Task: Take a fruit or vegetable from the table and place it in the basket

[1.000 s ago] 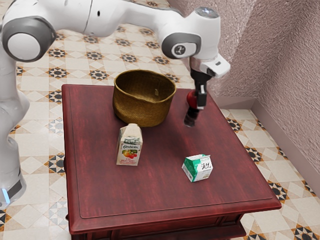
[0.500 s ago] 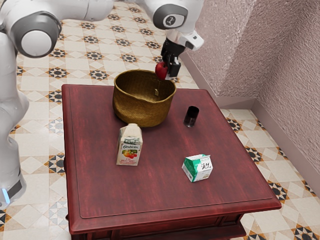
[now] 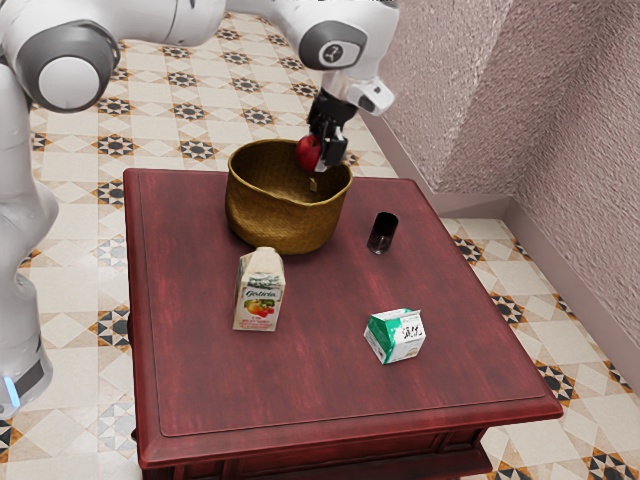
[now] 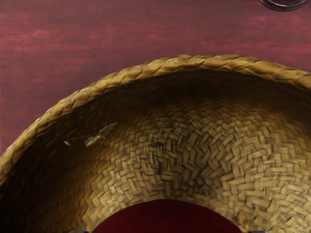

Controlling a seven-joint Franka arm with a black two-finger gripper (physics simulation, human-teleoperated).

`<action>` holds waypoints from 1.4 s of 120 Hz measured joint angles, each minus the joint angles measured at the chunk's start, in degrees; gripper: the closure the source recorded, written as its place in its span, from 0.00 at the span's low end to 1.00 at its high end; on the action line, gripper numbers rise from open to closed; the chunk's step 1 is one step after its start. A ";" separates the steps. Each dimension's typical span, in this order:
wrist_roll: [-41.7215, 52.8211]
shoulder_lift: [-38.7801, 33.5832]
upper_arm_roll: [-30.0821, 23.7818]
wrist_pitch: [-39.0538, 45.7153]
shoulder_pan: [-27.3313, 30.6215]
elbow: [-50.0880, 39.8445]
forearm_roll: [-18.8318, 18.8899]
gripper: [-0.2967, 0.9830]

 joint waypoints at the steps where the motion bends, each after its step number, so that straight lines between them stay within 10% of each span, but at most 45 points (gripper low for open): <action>1: -0.01 0.00 0.00 -0.05 0.03 -0.07 0.00 0.52; 38: -0.23 -0.97 0.92 -2.20 -0.29 -1.18 0.04 0.52; 76: 0.10 -1.32 0.78 -3.21 -0.62 1.05 0.82 0.28; 102: 0.06 -16.90 -0.63 -7.16 -12.69 4.00 5.10 0.26; 168: 0.23 -14.45 5.01 -22.55 -6.45 28.13 9.95 0.25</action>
